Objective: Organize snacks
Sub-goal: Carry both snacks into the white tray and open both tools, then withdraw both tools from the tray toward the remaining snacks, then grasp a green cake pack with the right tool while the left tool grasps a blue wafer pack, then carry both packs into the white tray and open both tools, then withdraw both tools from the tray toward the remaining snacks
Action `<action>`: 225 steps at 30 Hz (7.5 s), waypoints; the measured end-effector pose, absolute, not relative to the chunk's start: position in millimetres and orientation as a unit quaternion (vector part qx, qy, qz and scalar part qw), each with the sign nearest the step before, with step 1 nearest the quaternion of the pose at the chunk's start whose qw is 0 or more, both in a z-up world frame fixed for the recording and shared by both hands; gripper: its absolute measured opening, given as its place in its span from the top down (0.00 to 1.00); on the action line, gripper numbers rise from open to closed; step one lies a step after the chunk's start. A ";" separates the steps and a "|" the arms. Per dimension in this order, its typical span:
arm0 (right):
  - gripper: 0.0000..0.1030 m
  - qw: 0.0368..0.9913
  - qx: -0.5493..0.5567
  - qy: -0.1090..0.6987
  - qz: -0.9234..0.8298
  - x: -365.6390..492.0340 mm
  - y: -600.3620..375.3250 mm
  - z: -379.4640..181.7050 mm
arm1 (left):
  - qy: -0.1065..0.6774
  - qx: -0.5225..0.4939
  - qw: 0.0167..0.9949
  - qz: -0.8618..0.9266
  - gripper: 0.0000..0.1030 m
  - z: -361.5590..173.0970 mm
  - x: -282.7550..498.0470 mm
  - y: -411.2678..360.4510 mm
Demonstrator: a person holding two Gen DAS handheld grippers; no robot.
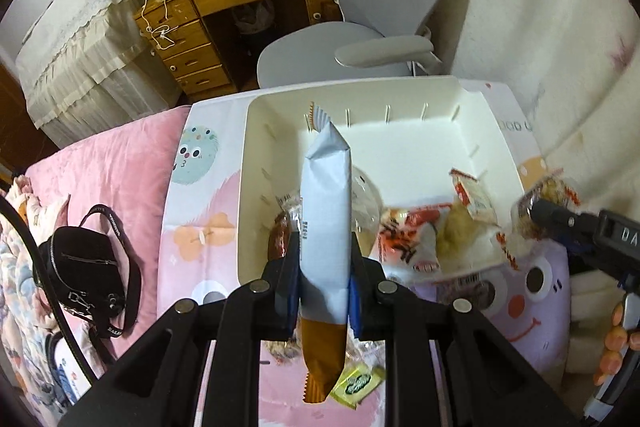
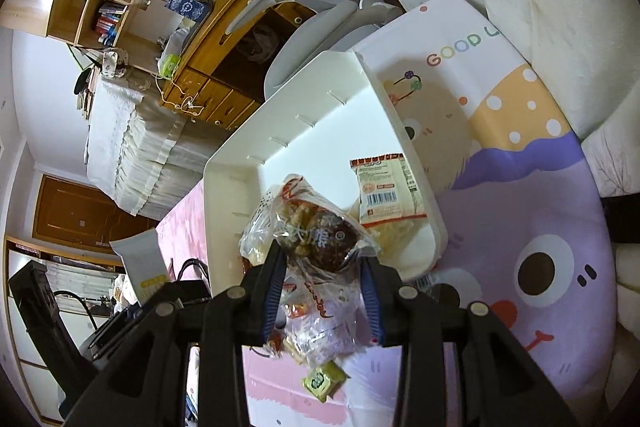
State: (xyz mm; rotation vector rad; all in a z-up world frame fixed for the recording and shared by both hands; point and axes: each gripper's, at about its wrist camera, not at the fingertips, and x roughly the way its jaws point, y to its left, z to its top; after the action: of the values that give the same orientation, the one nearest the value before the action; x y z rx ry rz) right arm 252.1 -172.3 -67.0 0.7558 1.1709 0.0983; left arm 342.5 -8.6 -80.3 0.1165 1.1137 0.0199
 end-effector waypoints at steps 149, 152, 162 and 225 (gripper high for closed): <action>0.65 0.818 0.065 0.568 -0.071 101.4 67.8 -144.7 | 0.603 0.023 0.761 -0.238 0.72 -228.0 260.7 170.6; 0.65 0.817 0.065 0.570 -0.055 94.6 63.4 -137.5 | 0.596 0.021 0.765 -0.244 0.72 -216.4 252.2 164.8; 0.65 0.826 0.051 0.561 0.014 86.3 42.8 -109.0 | 0.568 0.010 0.790 -0.231 0.72 -179.6 238.1 139.0; 0.54 0.891 0.031 0.435 0.125 253.7 -95.3 -28.8 | 0.491 -0.080 0.866 -0.045 0.42 -137.3 317.0 41.1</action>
State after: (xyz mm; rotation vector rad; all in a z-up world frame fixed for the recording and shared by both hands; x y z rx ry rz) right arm 253.7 -95.3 -28.8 0.0650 0.9027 0.2585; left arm 317.0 41.1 -137.3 -0.1682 1.0278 -0.0952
